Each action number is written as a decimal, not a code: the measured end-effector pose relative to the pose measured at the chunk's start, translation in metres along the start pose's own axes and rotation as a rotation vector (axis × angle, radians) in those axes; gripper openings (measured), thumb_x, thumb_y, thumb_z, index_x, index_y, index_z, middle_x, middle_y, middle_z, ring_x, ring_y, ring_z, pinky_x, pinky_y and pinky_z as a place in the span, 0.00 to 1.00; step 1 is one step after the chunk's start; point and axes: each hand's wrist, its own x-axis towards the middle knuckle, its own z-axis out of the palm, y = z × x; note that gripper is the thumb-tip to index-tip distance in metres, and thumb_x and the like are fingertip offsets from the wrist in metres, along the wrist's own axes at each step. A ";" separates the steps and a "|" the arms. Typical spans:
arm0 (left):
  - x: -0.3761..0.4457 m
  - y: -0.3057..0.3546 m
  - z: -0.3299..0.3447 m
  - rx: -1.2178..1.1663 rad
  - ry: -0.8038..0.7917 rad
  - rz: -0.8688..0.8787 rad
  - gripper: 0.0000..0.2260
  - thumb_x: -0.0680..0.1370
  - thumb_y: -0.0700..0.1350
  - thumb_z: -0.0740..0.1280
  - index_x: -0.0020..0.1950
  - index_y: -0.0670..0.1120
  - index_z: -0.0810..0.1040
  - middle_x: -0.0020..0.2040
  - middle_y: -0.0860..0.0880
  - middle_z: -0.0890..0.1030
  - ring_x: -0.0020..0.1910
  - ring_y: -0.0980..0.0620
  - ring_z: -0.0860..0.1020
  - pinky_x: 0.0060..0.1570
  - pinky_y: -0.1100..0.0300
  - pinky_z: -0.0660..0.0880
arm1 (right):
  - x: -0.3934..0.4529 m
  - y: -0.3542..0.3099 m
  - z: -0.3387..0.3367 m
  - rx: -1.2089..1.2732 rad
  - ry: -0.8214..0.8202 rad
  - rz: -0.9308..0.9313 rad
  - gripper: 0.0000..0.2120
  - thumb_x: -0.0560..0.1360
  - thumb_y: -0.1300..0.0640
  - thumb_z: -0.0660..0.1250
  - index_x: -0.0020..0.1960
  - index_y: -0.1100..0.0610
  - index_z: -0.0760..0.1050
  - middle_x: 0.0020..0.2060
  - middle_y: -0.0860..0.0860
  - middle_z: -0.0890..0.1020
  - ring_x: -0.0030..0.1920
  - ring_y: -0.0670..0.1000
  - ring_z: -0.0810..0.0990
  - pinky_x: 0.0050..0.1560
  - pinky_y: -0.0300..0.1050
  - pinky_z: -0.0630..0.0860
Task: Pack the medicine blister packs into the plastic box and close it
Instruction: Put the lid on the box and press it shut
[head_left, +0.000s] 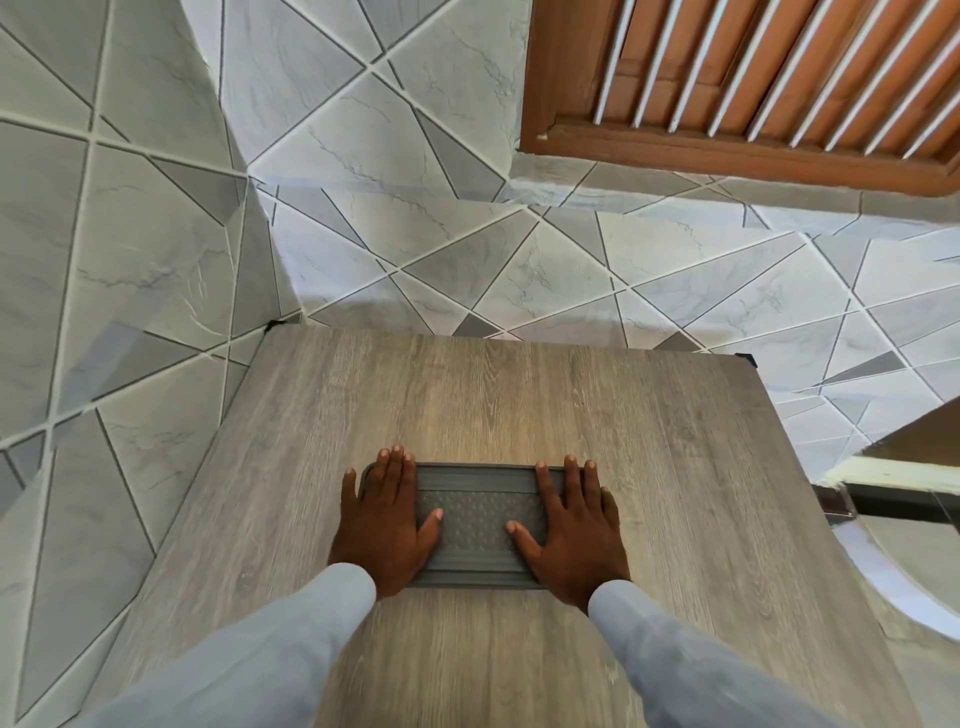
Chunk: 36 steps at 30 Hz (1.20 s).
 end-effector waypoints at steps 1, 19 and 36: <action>-0.001 0.012 -0.001 -0.005 0.000 0.022 0.35 0.77 0.63 0.46 0.77 0.43 0.50 0.79 0.44 0.52 0.78 0.46 0.49 0.74 0.42 0.41 | -0.001 0.001 0.001 -0.010 -0.004 -0.008 0.41 0.72 0.28 0.43 0.78 0.47 0.41 0.79 0.57 0.45 0.78 0.59 0.39 0.77 0.59 0.46; 0.002 0.065 0.015 0.069 -0.033 0.260 0.33 0.74 0.62 0.57 0.73 0.44 0.65 0.74 0.46 0.68 0.73 0.48 0.65 0.68 0.41 0.50 | 0.001 -0.004 0.005 -0.013 0.023 0.064 0.36 0.74 0.34 0.49 0.78 0.49 0.50 0.78 0.57 0.54 0.78 0.60 0.48 0.75 0.58 0.51; -0.061 0.020 -0.003 0.152 -0.032 0.026 0.29 0.80 0.54 0.38 0.64 0.45 0.73 0.68 0.46 0.74 0.66 0.46 0.71 0.67 0.42 0.57 | -0.026 -0.004 0.003 -0.078 -0.044 -0.188 0.38 0.71 0.30 0.55 0.71 0.55 0.66 0.73 0.57 0.68 0.77 0.58 0.49 0.71 0.55 0.44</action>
